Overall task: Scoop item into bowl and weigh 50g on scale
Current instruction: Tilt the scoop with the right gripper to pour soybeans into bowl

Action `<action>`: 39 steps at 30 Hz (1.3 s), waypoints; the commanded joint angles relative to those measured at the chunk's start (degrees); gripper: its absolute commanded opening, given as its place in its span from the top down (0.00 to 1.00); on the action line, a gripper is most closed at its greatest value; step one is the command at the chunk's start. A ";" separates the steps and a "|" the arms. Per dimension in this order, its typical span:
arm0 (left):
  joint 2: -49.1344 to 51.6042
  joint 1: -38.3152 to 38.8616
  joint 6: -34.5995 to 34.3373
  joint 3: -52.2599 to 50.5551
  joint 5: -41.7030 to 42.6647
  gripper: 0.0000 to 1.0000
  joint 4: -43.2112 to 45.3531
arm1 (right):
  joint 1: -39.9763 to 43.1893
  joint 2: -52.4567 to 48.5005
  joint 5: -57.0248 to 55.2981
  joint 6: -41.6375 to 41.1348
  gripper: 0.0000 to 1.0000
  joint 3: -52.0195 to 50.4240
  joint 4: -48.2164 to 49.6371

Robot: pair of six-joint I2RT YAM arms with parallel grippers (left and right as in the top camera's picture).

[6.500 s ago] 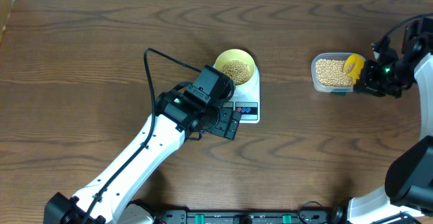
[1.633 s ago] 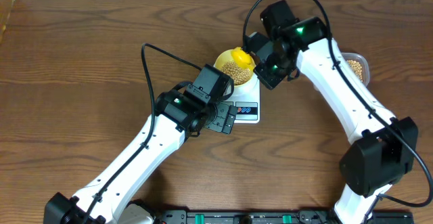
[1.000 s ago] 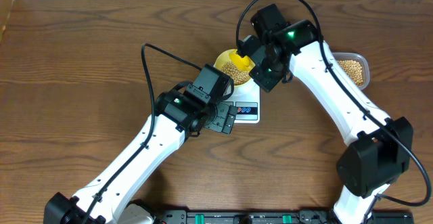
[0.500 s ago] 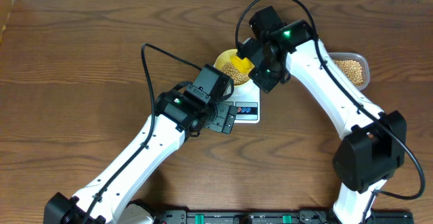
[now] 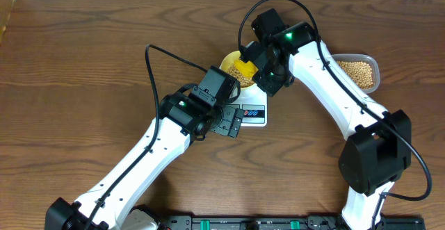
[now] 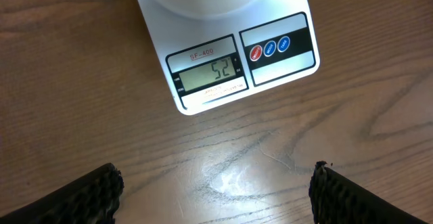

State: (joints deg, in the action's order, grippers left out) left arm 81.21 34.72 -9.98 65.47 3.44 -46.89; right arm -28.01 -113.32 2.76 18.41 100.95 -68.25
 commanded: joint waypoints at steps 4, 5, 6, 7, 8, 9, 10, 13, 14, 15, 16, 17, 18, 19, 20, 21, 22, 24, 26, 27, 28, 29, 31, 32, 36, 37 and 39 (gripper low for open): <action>-0.83 -0.02 1.18 0.11 -0.96 0.09 -0.17 | -0.28 -0.96 -1.84 -1.25 0.99 0.83 0.68; -0.83 -0.02 1.18 0.11 -0.96 0.09 -0.17 | -0.28 -1.31 -2.03 -1.25 0.99 0.83 0.63; -0.83 -0.02 1.18 0.11 -0.96 0.09 -0.15 | -0.28 -1.73 -2.03 -1.25 0.99 0.83 0.57; -0.83 -0.02 1.18 0.11 -0.96 0.09 -0.15 | -0.31 -1.99 -2.01 -1.25 0.99 0.83 0.48; -0.83 -0.02 1.18 0.11 -0.96 0.09 -0.17 | -0.35 -2.12 -2.03 -1.22 0.99 0.83 0.42; -0.83 -0.02 1.18 0.11 -0.96 0.09 -0.17 | -0.44 -2.12 -2.08 -1.22 0.99 0.83 0.44; -0.83 -0.02 1.18 0.11 -0.96 0.09 -0.17 | -0.50 -2.12 -2.25 -1.22 0.99 0.83 0.57; -0.83 -0.02 1.18 0.11 -0.96 0.09 -0.17 | -0.59 -2.12 -2.43 -1.22 0.99 0.83 0.59; -0.83 -0.02 1.18 0.11 -0.96 0.09 -0.17 | -0.59 -2.12 -2.40 -1.22 0.99 0.83 0.57; -0.83 -0.02 1.18 0.11 -0.96 0.09 -0.15 | -0.59 -2.12 -2.38 -1.22 0.99 0.83 0.57; -0.83 -0.02 1.18 0.11 -0.96 0.09 -0.17 | -0.61 -2.12 -2.36 -1.22 0.99 0.83 0.57; -0.83 -0.02 1.18 0.11 -0.94 0.09 -0.17 | -0.68 -2.12 -2.16 -1.22 0.99 0.83 0.50; -0.83 -0.02 1.18 0.11 -0.96 0.09 -0.17 | -0.79 -2.12 -1.95 -1.20 0.99 0.83 0.37; -0.83 -0.02 1.18 0.11 -0.96 0.09 -0.17 | -0.92 -2.12 -1.77 -1.20 0.99 0.83 0.28; -0.83 -0.02 1.18 0.11 -0.96 0.09 -0.17 | -0.98 -2.12 -1.44 -1.22 0.99 0.83 0.15; -0.83 -0.02 1.18 0.11 -0.96 0.09 -0.15 | -0.98 -2.12 -1.01 -1.22 0.99 0.83 0.11; -0.83 -0.02 1.18 0.11 -0.96 0.09 -0.17 | -0.98 -2.12 -0.61 -1.22 0.99 0.85 0.07; -0.83 -0.02 1.18 0.11 -0.96 0.09 -0.17 | -0.96 -2.12 0.24 -1.22 0.99 0.85 -0.26; -0.83 -0.02 1.18 0.11 -0.96 0.09 -0.17 | -0.96 -2.12 1.09 -1.29 0.99 0.85 -0.31; -0.83 -0.02 1.18 0.11 -0.96 0.09 -0.15 | -0.98 -2.10 1.55 -1.29 0.99 0.85 -0.35; -0.83 -0.02 1.18 0.11 -0.96 0.09 -0.17 | -0.96 -2.10 1.90 -1.51 0.99 0.85 -0.39; -0.83 -0.02 1.18 0.11 -0.94 0.09 -0.15 | -0.96 -2.10 2.01 -1.68 0.99 0.85 -0.48; -0.83 -0.02 1.18 0.11 -0.96 0.09 -0.17 | -0.96 -2.10 2.32 -1.68 0.99 0.85 -0.57; -0.83 -0.02 1.18 0.11 -0.96 0.09 -0.17 | -0.96 -2.10 2.38 -1.73 0.99 0.85 -0.52; -0.83 -0.02 1.18 0.11 -0.96 0.09 -0.17 | -0.96 -2.10 4.11 -1.77 0.99 0.85 -0.55; -0.83 -0.02 1.18 0.11 -0.96 0.09 -0.17 | -0.94 -2.10 4.31 -1.95 0.99 0.85 -0.52; -0.83 -0.02 1.18 0.11 -0.96 0.09 -0.17 | -0.94 -2.10 4.31 -2.12 0.99 0.85 -0.52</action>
State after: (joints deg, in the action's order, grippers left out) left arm 81.21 34.72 -9.98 65.47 3.44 -46.89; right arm -28.53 -114.87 5.39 17.12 100.95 -68.71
